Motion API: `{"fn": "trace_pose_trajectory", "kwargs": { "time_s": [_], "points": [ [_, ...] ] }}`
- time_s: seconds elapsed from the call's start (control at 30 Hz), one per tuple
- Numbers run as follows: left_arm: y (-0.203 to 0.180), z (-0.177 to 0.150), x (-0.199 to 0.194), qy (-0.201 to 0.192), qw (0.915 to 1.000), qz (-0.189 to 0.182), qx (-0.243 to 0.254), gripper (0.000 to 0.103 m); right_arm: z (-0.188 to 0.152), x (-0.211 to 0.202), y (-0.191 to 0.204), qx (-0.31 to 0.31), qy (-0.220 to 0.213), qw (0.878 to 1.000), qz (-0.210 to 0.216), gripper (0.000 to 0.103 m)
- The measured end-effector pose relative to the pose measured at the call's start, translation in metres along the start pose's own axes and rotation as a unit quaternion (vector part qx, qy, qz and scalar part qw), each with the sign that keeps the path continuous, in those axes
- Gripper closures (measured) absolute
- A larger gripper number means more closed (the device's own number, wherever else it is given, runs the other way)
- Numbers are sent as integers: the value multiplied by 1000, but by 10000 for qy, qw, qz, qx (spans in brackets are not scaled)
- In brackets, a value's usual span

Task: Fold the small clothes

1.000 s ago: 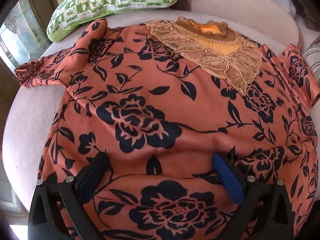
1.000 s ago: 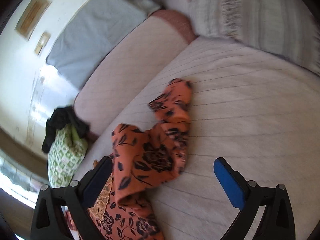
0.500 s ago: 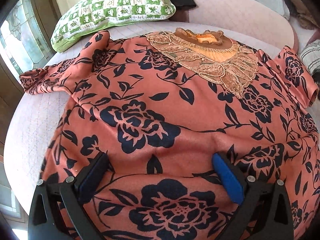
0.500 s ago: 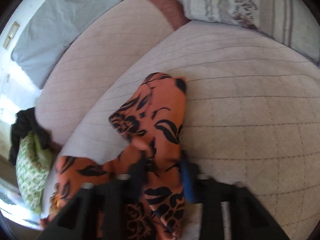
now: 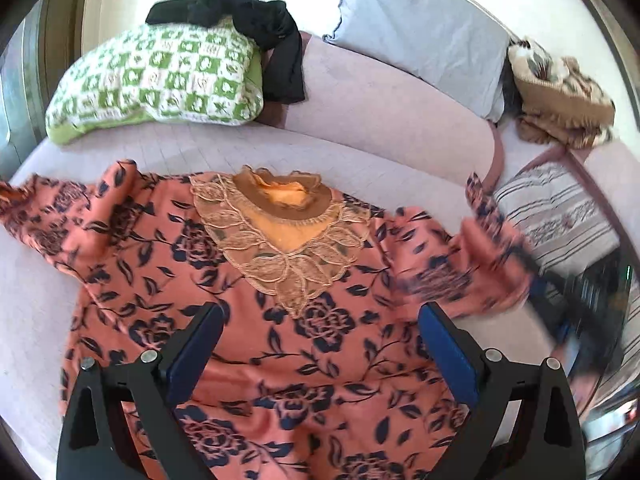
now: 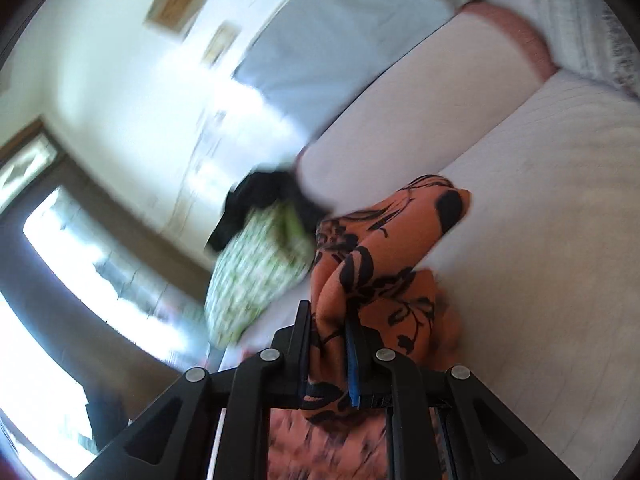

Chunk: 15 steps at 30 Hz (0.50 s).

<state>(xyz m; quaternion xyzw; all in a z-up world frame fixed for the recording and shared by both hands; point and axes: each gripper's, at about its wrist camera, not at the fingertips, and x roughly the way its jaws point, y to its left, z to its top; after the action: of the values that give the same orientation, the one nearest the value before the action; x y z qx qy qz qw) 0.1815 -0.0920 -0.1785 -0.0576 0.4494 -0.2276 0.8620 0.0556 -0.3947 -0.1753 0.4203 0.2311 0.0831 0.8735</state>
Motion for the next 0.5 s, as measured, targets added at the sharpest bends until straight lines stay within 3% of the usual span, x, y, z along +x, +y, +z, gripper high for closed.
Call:
{"fn": "trace_pose_trajectory", "kwargs": {
  "time_s": [0.17, 0.27, 0.37, 0.5],
  "points": [
    [11, -3, 14, 295, 9987, -264, -331, 5, -58, 26, 44, -759, 815, 9936, 182, 87],
    [17, -4, 3, 21, 9989, -226, -406, 5, -84, 46, 56, -1138, 1216, 9860, 121, 87],
    [17, 1, -12, -328, 9989, -271, -188, 5, -97, 64, 63, -1411, 1351, 9807, -16, 87],
    [1, 19, -18, -438, 9985, -222, 232, 5, -101, 65, 67, -1663, 1335, 9770, -32, 87]
  ]
}}
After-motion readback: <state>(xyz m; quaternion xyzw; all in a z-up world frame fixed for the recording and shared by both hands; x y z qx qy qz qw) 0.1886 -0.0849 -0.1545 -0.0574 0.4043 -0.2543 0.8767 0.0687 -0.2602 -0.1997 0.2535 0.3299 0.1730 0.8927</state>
